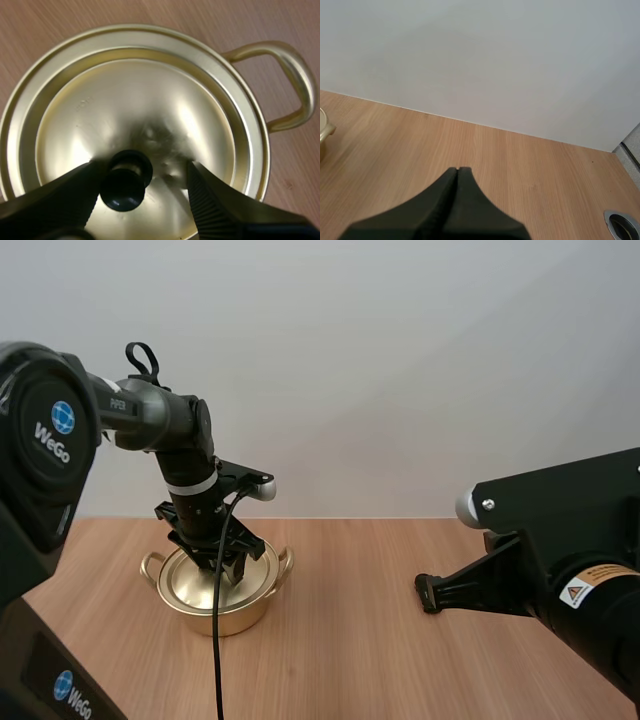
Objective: Open the pot, put the car inside, and close it
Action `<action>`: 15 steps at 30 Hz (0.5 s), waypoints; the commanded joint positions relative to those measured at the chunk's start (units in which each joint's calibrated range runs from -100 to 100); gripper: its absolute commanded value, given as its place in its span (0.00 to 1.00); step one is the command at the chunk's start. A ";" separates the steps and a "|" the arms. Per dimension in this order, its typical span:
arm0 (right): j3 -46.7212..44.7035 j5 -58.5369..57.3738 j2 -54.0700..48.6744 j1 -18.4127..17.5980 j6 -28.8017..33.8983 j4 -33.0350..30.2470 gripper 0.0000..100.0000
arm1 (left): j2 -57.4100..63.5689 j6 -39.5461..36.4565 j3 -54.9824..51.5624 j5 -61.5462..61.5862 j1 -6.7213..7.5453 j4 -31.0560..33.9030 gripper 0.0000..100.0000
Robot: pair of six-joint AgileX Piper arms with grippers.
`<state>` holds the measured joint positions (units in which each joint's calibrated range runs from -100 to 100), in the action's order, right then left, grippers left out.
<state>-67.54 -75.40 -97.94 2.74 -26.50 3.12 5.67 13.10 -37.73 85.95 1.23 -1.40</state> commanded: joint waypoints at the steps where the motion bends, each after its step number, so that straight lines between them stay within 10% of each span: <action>1: -0.03 -0.02 0.04 0.06 0.02 -0.07 0.00 | 0.10 0.07 -0.09 -0.84 0.02 0.89 0.85; 15: -0.03 -0.02 0.04 0.06 0.02 -0.07 0.00 | 0.10 0.07 -0.09 -4.61 0.02 1.40 0.64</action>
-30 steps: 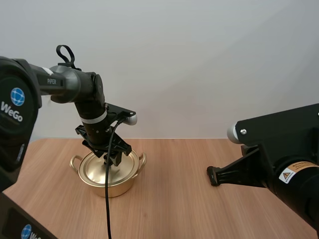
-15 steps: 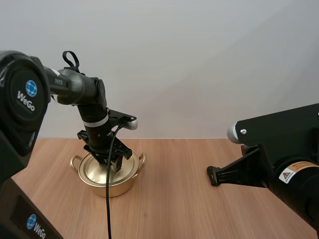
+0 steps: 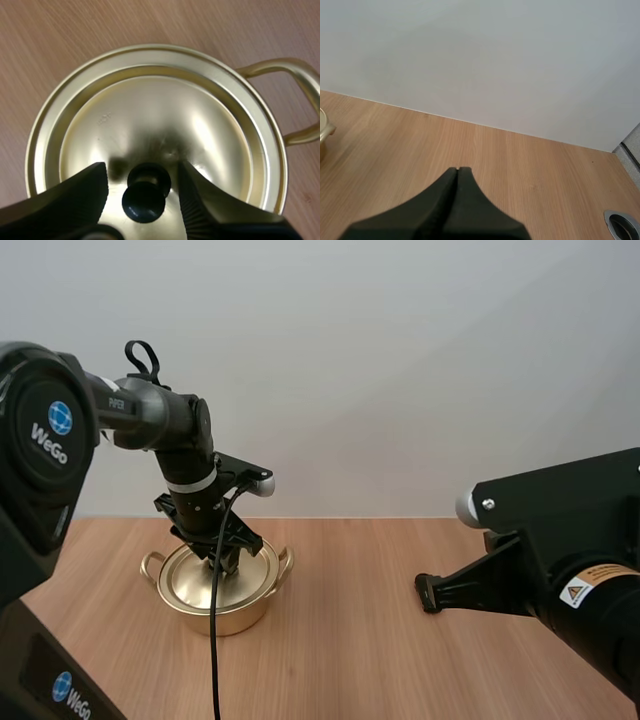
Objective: Open the pot, put the car inside, and close it
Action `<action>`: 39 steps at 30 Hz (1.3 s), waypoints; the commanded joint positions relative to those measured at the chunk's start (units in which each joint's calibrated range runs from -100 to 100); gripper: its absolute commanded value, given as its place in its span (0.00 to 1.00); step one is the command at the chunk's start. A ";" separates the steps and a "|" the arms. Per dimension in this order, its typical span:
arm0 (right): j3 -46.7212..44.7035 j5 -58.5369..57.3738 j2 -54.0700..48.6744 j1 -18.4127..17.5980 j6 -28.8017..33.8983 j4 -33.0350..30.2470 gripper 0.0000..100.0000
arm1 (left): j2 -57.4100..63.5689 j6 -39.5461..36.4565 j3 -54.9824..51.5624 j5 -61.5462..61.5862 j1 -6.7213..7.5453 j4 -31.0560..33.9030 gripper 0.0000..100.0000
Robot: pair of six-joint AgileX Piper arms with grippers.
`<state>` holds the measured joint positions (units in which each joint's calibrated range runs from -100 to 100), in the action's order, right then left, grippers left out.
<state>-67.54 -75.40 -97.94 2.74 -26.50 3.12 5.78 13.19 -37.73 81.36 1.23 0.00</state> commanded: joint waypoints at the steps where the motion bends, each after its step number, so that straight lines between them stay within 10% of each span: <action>1: -0.03 -0.02 0.04 0.06 0.02 -0.07 0.00 | -0.01 -0.02 -0.09 -0.02 0.02 0.00 0.61; 10: -0.03 -0.02 0.04 0.06 0.02 -0.07 0.00 | -0.01 -0.02 -0.09 1.35 0.02 0.00 0.52; 14: -0.03 -0.02 0.04 0.06 0.02 -0.07 0.00 | -0.01 -0.02 -0.09 1.35 0.02 0.00 0.00; 39: -0.03 -0.02 0.04 0.07 -0.08 0.03 0.00 | 16.43 -0.34 13.01 -3.96 0.02 -3.32 0.00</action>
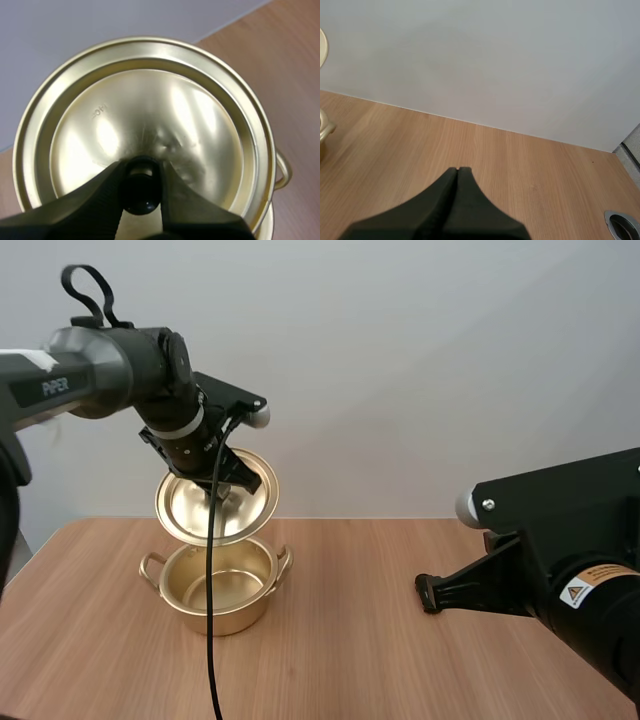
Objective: Open the pot, put the car inside, and close it
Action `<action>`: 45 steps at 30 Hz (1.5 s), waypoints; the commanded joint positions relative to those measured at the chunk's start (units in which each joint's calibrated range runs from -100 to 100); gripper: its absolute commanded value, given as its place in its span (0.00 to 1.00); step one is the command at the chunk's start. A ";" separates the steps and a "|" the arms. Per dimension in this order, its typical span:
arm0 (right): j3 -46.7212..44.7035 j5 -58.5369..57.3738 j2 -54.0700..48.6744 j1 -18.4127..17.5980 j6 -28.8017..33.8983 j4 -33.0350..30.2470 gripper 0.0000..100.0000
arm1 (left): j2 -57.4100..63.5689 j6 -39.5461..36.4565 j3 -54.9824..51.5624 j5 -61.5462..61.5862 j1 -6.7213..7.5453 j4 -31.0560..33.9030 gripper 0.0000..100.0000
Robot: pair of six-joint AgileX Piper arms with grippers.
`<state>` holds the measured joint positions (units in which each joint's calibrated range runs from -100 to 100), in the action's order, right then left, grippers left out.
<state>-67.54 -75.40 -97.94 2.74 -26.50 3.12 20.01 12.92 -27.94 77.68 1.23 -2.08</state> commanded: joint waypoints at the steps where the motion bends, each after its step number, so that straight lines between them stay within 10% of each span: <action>1: -0.03 -0.02 0.04 0.07 -0.08 0.03 0.00 | 3.60 -0.14 5.07 -0.28 0.02 -2.48 0.00; 23: -2.49 11.61 1.57 0.07 -0.74 0.27 0.00 | 29.99 -9.23 20.96 -29.48 -1.02 -9.44 0.00; 45: 20.65 20.19 66.63 0.07 -5.20 1.08 0.00 | 32.65 -7.86 22.42 -31.96 -1.43 -7.10 0.00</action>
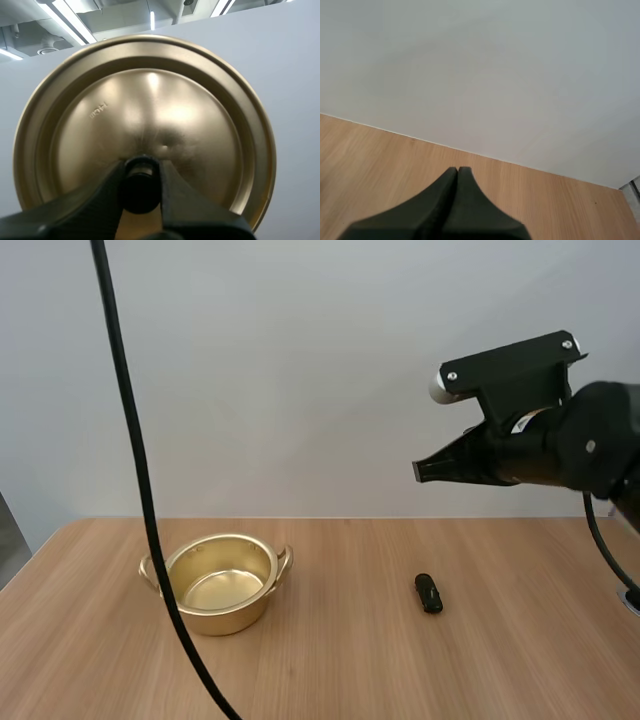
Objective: Open the pot, put the car inside, and close it
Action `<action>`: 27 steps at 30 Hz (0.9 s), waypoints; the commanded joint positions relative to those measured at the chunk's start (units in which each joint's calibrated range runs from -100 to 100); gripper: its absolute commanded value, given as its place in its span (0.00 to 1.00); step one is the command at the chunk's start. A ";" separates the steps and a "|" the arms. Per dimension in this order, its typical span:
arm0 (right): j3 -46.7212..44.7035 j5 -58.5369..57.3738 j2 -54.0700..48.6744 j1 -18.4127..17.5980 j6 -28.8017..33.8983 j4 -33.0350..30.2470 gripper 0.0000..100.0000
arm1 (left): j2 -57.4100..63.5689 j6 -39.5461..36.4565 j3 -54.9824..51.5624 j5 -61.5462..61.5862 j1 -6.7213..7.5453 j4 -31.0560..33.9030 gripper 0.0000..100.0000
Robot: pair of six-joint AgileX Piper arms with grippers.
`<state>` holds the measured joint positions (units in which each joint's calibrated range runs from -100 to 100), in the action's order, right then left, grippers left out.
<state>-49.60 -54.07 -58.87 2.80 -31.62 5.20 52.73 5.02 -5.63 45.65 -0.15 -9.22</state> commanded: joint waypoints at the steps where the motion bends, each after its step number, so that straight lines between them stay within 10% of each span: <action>1: 3.35 -2.01 29.16 0.01 -0.08 -1.63 0.00 | -0.07 0.04 0.11 0.07 -0.05 0.05 0.00; 20: 4.78 -3.85 43.50 0.01 -0.97 -2.54 0.00 | -0.07 1.41 0.11 0.07 -0.05 0.31 0.00; 27: 4.78 1.30 44.04 0.01 -0.97 -2.54 0.47 | -0.22 1.40 0.11 0.07 -0.05 0.31 0.00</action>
<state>-44.81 -53.43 -14.83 2.80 -32.57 2.72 52.57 6.38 -5.59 45.65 -0.15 -8.93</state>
